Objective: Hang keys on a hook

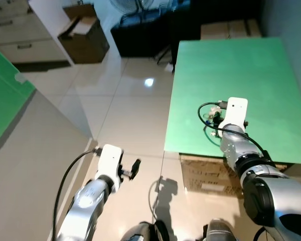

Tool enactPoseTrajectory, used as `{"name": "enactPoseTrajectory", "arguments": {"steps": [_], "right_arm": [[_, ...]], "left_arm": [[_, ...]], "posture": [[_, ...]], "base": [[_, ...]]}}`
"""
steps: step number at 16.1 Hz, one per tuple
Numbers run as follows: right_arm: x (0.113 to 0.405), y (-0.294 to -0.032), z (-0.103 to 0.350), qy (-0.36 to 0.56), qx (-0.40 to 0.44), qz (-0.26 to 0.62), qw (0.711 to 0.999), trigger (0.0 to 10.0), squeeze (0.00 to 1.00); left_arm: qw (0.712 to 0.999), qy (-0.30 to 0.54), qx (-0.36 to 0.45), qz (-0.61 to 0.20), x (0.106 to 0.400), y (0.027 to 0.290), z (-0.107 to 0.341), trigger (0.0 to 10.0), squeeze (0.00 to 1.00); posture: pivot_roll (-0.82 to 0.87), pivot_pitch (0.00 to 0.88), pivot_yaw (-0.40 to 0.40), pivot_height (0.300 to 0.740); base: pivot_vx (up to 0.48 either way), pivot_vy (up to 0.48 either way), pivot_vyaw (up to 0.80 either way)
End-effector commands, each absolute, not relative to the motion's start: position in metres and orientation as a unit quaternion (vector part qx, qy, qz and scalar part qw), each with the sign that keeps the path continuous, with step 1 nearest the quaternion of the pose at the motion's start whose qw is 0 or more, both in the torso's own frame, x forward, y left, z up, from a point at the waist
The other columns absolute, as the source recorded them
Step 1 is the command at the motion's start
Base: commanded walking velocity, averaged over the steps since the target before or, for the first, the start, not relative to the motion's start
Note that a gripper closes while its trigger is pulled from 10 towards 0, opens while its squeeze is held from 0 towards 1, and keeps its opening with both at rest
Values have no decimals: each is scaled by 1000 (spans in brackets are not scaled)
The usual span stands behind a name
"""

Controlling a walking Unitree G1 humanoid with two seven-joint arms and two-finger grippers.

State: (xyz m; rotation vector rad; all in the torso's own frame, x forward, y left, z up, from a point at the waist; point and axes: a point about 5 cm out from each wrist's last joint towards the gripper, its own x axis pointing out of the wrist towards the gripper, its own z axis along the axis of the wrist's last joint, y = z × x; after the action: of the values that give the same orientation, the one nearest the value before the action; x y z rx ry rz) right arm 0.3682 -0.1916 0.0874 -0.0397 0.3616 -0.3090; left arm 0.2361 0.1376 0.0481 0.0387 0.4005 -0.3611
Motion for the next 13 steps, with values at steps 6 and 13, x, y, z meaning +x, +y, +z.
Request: {"name": "enactPoseTrajectory", "arguments": {"steps": [6,13], "right_arm": [[355,-175,62,227,-20,-133,965,10000,0],[349,-174,53,243,-18,-138,960,0,0]], "left_arm": [[958,226,27,-173,214,146,52,10000,0],[956,238,23,-172,208,143,54,10000,0]], "posture": [[-110,289,265,740],[-110,308,259,740]], "base": [[0,0,0],[0,0,0]]}}
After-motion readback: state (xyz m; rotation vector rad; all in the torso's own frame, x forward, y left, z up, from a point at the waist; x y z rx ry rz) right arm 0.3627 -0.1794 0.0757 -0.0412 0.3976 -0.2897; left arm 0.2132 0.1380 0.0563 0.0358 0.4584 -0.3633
